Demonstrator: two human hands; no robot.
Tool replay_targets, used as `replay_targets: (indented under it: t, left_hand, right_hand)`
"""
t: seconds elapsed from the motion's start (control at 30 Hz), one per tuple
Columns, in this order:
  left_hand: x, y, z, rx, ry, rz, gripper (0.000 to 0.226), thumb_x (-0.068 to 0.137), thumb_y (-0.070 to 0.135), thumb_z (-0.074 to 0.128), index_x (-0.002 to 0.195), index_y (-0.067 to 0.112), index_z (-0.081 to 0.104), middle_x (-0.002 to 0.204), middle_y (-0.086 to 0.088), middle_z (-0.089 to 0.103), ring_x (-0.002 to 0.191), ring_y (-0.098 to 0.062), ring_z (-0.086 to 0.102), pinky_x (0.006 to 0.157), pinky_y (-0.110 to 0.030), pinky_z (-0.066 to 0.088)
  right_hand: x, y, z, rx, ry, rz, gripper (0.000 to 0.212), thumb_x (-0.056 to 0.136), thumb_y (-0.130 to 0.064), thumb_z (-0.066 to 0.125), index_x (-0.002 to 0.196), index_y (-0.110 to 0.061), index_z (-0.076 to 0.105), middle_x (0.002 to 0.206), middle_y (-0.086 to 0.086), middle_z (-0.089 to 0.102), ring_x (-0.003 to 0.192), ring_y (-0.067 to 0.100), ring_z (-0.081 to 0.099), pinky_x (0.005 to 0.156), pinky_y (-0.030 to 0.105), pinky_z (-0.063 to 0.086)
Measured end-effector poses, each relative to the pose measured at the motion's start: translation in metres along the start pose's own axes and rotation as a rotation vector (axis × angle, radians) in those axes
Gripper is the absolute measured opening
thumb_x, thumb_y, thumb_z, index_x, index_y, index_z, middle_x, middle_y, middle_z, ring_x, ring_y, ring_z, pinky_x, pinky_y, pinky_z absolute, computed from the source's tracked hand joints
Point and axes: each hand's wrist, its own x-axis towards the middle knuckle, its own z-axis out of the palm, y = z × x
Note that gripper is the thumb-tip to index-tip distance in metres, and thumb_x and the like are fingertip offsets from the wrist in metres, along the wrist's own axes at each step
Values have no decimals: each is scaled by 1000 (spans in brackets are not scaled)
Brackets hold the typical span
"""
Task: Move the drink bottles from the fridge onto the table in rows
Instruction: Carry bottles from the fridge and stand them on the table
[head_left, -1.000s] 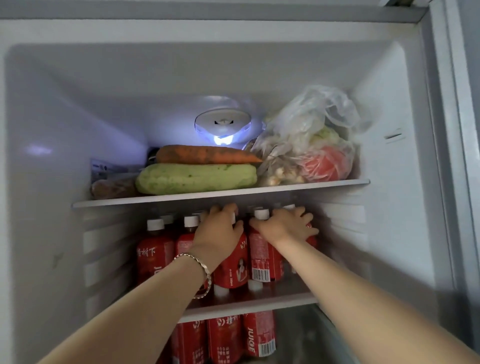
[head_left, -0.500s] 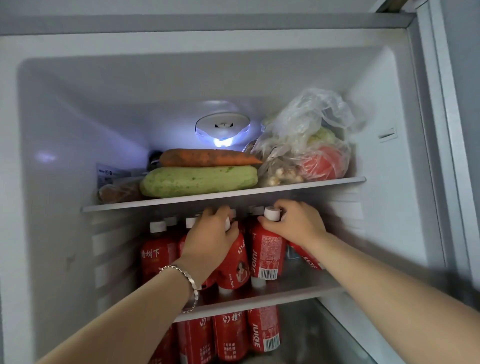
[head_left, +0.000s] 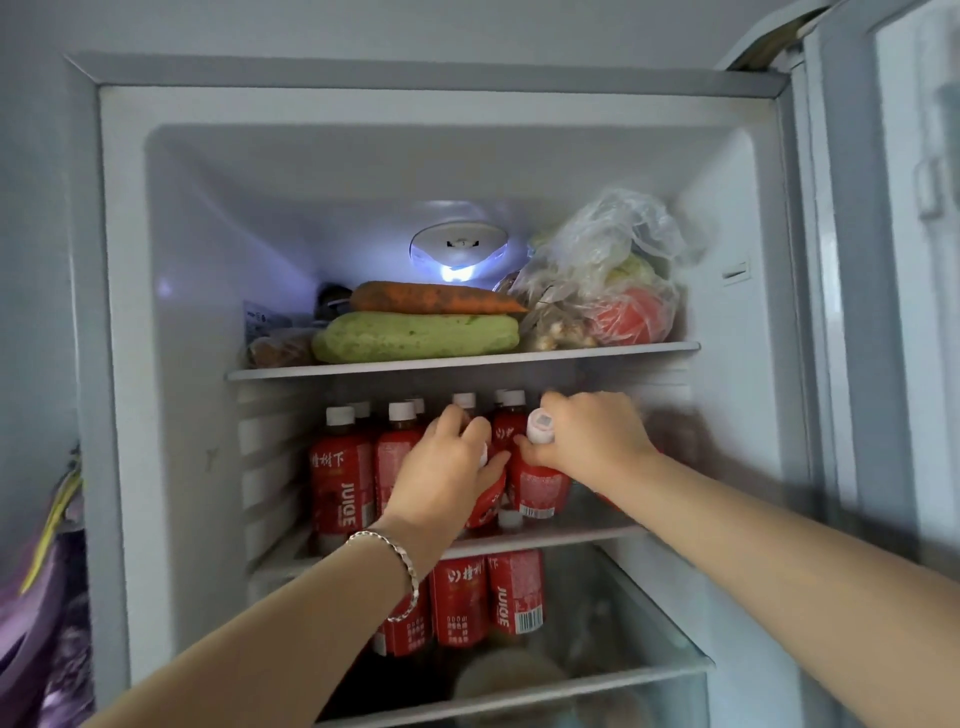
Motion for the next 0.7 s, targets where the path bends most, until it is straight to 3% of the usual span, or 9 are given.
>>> replay_targets:
  t: [0.1,0.23,0.37,0.5,0.6,0.7]
  left_hand:
    - [-14,11,-28,-56,104,61,22,81,19,67,80,-1,59,86,-15,54,78,-32,56,54,-38,47]
    - [-15,21,-76,-119,113,-31,23,80,25,67,83,5,57,86,-8,50,75,-29,52,59,-35,42]
    - [-44,25,-126,-57,-158,-225,29,78,33,66,64,17,46,71,5,45,63,-19,46,56,-27,36]
    - [-118,42,-170,45,-513,-388,28,76,37,66,66,18,48,70,2,55,57,-14,52,45,-24,39]
    - [-187,59,-203,157,-591,-467,27,77,40,62,70,19,47,77,1,57,67,-22,56,56,-28,43]
    - [-256,86,-242,270,-597,-561,27,79,45,59,74,20,48,83,1,52,83,-26,58,66,-30,43]
  right_hand:
    - [-18,-10,-38,38,25,69,43,79,-56,56,88,-14,55,89,10,69,87,33,64,61,30,31]
    - [-48,-29,-84,146,-65,71,40,75,-50,64,74,-16,43,84,9,66,81,33,63,58,30,32]
    - [-91,-60,-116,292,-254,5,38,74,-45,65,58,-17,43,63,-1,53,62,22,56,50,28,36]
    - [-140,-98,-132,375,-449,-136,35,76,-44,61,59,-17,47,63,-3,54,58,16,54,46,26,37]
    - [-177,-127,-143,490,-546,-276,22,75,-27,52,58,-16,43,70,4,60,67,25,59,52,33,39]
    - [-219,-159,-163,593,-531,-453,27,75,-27,52,56,-16,37,61,-1,50,62,26,51,49,29,29]
